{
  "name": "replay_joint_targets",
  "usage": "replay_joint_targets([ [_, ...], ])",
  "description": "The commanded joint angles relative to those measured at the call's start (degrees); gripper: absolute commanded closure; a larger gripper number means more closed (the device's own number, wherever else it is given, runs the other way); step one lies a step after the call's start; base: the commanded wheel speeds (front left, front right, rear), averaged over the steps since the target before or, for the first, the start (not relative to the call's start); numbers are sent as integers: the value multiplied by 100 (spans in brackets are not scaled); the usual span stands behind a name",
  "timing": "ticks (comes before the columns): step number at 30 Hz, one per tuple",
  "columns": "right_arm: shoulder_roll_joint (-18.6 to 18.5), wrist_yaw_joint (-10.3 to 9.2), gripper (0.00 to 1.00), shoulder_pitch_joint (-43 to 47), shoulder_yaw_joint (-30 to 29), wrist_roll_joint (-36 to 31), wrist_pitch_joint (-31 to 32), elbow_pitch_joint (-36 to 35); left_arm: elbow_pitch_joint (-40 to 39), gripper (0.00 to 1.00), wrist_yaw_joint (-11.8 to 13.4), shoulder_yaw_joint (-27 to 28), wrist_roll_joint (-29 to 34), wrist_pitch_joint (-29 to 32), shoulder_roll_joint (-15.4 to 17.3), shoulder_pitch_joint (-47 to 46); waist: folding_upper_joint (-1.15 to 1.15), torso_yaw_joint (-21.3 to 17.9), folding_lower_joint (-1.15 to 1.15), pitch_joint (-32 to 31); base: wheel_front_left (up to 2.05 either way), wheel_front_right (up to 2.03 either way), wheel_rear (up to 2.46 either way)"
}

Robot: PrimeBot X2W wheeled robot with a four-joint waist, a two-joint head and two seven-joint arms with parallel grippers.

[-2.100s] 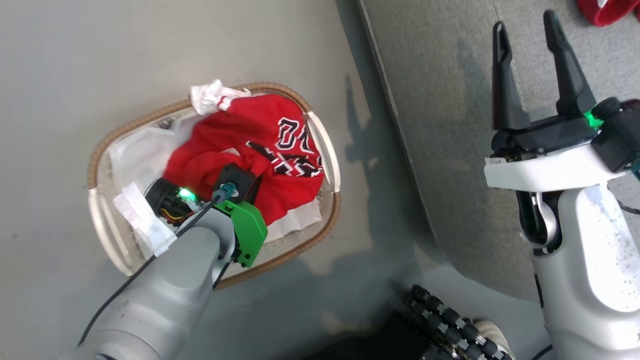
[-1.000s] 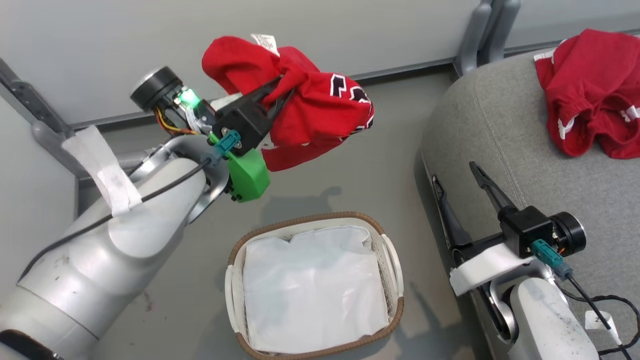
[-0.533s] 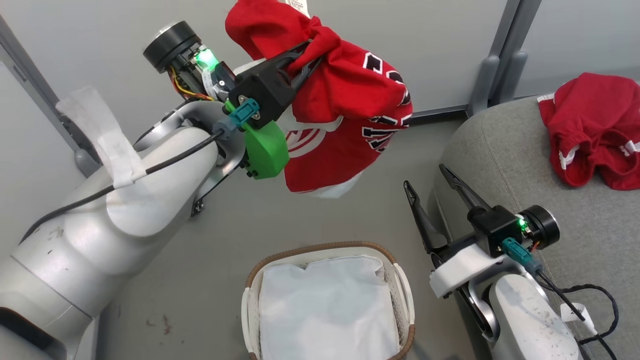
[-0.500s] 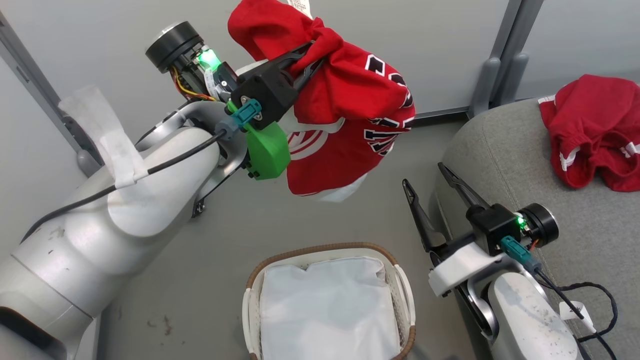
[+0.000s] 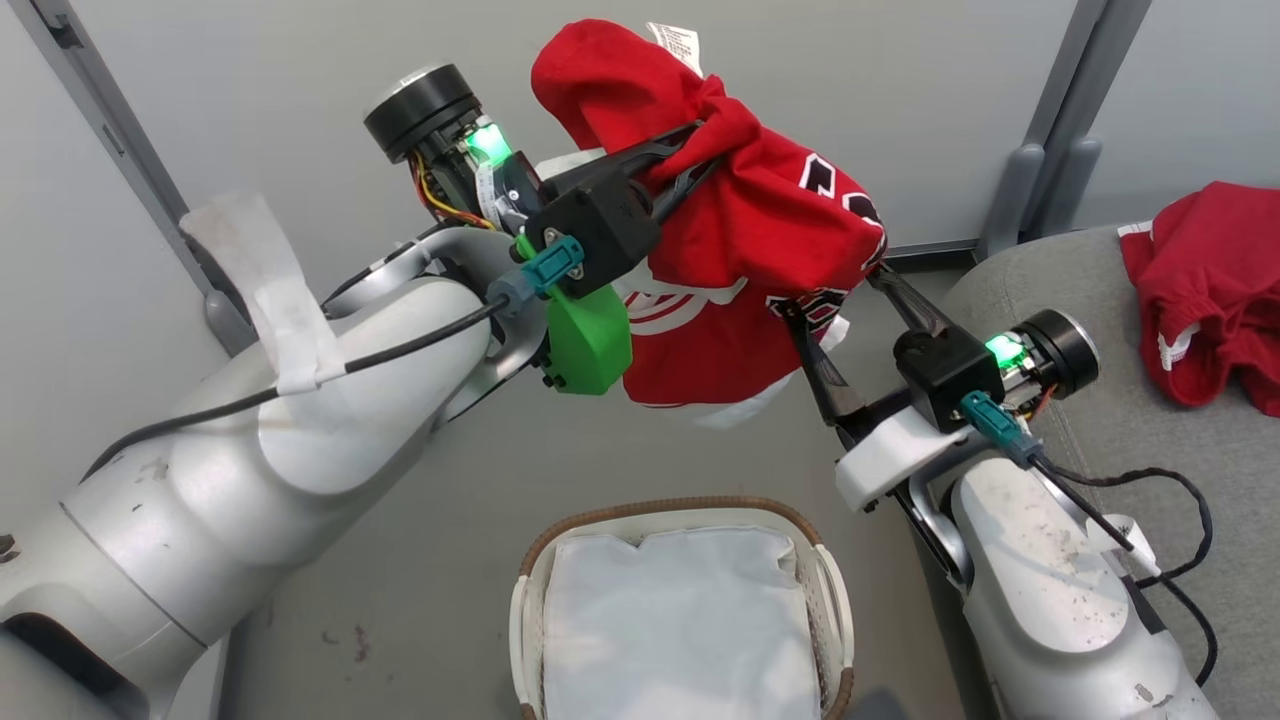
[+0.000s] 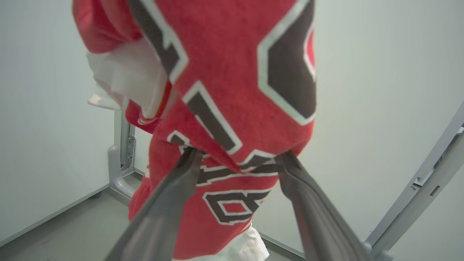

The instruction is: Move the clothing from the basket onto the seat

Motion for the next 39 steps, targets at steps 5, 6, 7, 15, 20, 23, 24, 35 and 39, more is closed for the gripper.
replay_joint_targets([
  [5,-20,-8,0,-350,4,-81,-13,179,-88,100,5,-74,-89,-48,-60,-67,0,80,0,4,0,0,0],
  [6,-20,-8,0,-392,6,-73,-13,205,-92,100,5,-83,-92,-52,-60,-53,0,85,0,4,0,0,0],
  [7,-20,-8,0,-441,11,-56,-13,226,-93,100,5,-91,-103,-55,-57,-33,0,91,0,4,0,0,0],
  [15,-20,-8,100,-674,-23,-34,-13,204,-5,100,36,-77,-290,-113,-23,165,0,100,0,1,0,0,0],
  [20,-20,-8,100,-656,-93,-68,-13,135,103,100,69,-1,-463,-150,-24,312,0,104,0,-7,0,0,0],
  [23,-19,-8,100,-568,-133,-49,-13,90,213,100,92,56,-631,-195,-3,425,0,99,0,-12,0,0,0],
  [24,-20,-8,100,-540,-144,-31,-13,75,249,100,101,82,-687,-206,2,473,0,97,0,-13,0,0,0],
  [35,-21,-8,100,-375,-285,69,-13,-104,666,0,247,405,-1268,-597,-113,1216,0,90,0,-32,0,0,0],
  [39,-20,-8,100,-300,-391,41,-13,-159,716,0,350,574,-1396,-719,-277,1684,0,114,0,-38,0,0,0],
])
